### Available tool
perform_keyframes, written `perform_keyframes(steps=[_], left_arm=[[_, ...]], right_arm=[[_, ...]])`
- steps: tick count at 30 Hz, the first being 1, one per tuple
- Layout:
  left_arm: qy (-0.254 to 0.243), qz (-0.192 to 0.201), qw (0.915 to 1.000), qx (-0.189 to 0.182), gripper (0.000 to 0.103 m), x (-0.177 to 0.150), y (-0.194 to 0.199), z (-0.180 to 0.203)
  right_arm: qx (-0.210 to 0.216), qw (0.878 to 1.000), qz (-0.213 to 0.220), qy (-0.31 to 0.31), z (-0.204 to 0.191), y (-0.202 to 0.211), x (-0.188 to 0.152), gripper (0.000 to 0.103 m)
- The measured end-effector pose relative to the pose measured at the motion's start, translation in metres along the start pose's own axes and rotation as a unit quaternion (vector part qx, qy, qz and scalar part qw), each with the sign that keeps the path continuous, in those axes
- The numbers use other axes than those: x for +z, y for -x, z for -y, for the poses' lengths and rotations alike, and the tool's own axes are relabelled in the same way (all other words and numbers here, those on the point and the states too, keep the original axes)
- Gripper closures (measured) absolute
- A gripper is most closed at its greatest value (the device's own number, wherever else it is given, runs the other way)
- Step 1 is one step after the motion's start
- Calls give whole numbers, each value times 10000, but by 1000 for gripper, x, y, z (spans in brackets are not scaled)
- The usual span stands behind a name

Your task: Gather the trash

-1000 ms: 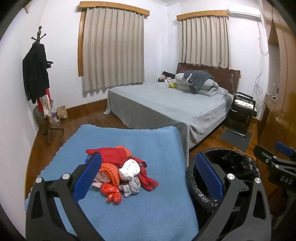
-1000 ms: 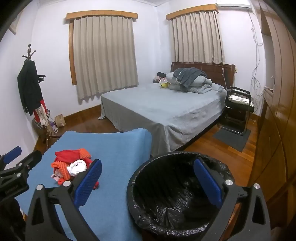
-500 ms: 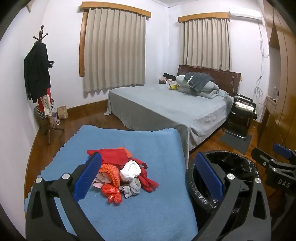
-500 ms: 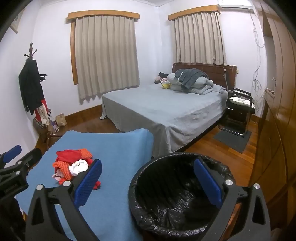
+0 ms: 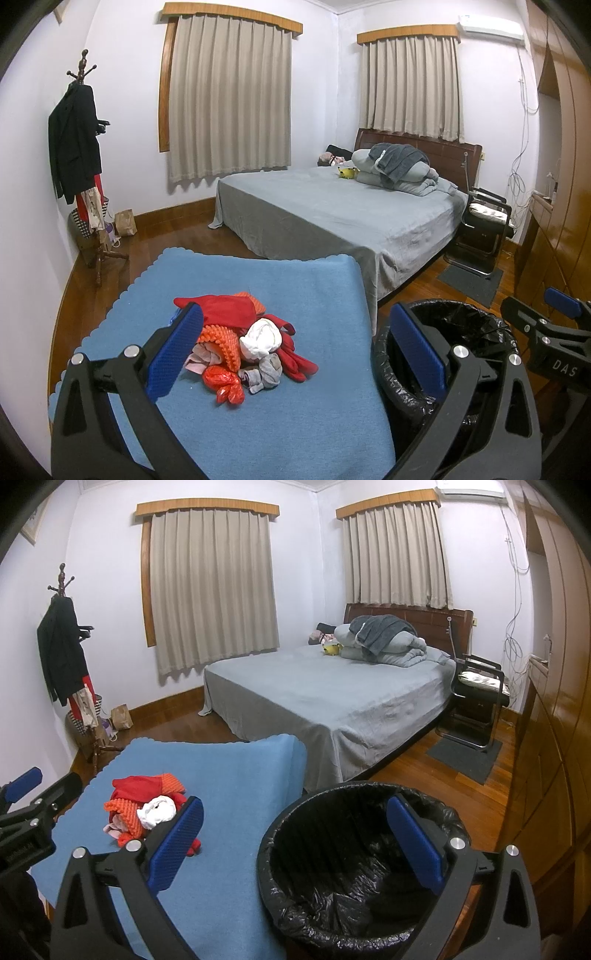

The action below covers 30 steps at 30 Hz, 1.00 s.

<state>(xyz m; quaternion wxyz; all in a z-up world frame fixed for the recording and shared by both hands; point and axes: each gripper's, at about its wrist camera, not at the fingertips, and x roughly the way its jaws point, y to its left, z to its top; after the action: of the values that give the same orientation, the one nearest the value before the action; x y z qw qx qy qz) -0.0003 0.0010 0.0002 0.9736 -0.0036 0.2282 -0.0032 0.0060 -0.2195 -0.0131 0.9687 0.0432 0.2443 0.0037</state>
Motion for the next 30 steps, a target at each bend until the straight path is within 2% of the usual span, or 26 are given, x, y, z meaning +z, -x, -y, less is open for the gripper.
perform_keyframes(steps=[30], left_arm=[[21,6,10000,-13,5,3,2,-2]], right_arm=[[6,10000,-18,-3,-2,1,-7,6]])
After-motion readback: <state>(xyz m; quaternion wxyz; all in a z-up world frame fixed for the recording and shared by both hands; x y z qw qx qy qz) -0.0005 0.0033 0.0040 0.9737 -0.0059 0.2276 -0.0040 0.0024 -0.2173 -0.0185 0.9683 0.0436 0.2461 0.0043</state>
